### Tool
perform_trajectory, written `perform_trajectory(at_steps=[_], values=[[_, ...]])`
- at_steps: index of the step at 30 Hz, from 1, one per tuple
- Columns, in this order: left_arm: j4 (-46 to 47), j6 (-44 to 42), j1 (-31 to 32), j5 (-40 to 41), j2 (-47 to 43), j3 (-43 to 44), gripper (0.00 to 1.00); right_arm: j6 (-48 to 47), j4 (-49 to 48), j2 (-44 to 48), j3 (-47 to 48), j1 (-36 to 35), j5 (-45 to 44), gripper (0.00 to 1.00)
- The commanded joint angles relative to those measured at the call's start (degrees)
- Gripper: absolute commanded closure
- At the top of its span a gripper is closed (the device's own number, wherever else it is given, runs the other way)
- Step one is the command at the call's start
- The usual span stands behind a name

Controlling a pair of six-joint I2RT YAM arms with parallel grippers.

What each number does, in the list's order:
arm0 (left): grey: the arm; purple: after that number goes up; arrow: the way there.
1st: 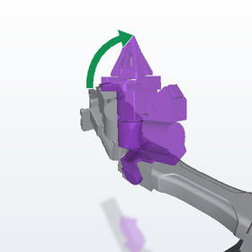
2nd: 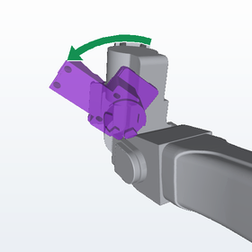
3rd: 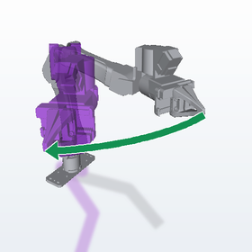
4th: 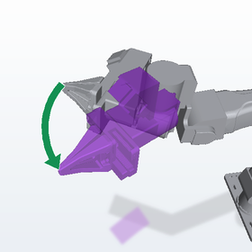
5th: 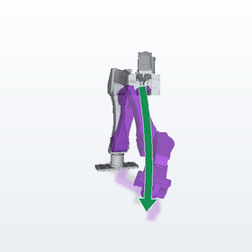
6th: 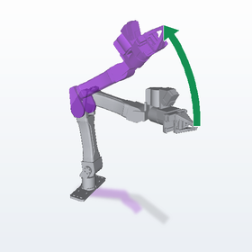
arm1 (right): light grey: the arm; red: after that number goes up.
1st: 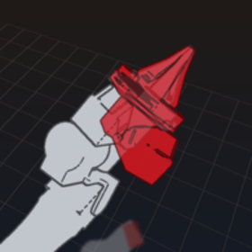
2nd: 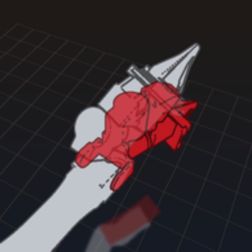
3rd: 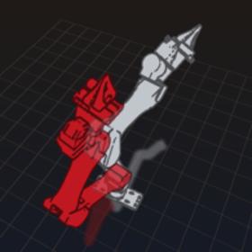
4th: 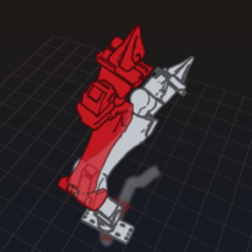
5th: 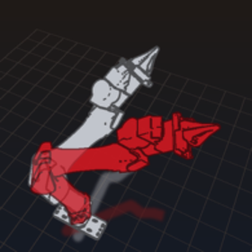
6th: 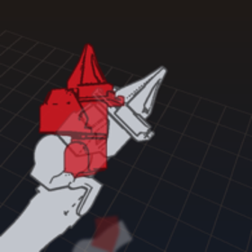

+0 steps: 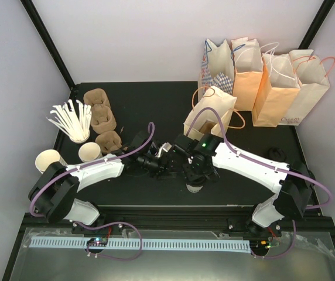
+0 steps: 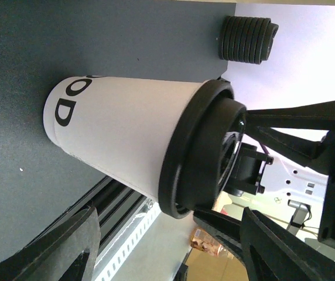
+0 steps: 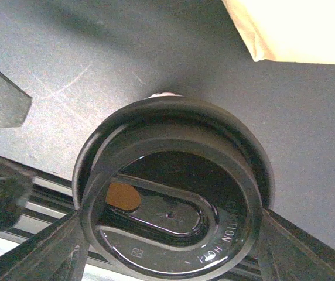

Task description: Pack the takeout coffee

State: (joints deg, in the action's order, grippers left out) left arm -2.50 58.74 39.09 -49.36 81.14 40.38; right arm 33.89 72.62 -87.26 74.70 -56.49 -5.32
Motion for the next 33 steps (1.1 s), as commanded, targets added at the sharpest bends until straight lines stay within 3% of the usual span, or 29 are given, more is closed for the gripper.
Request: perform_trajectory(at_steps=[1,10,33], values=[[1.70,0.06,0.46,-1.27,0.55,2.14,0.32,0.52,-2.09,1.28,-2.86,0.24,1.47,0.23],[1.65,0.00,0.87,-1.72,0.89,2.32,0.34,1.74,-5.37,2.19,-7.11,0.56,3.01,0.21],[-2.93,-2.76,3.38,-1.58,6.54,4.09,0.57,1.64,-7.62,4.22,-13.08,0.94,5.24,0.27]])
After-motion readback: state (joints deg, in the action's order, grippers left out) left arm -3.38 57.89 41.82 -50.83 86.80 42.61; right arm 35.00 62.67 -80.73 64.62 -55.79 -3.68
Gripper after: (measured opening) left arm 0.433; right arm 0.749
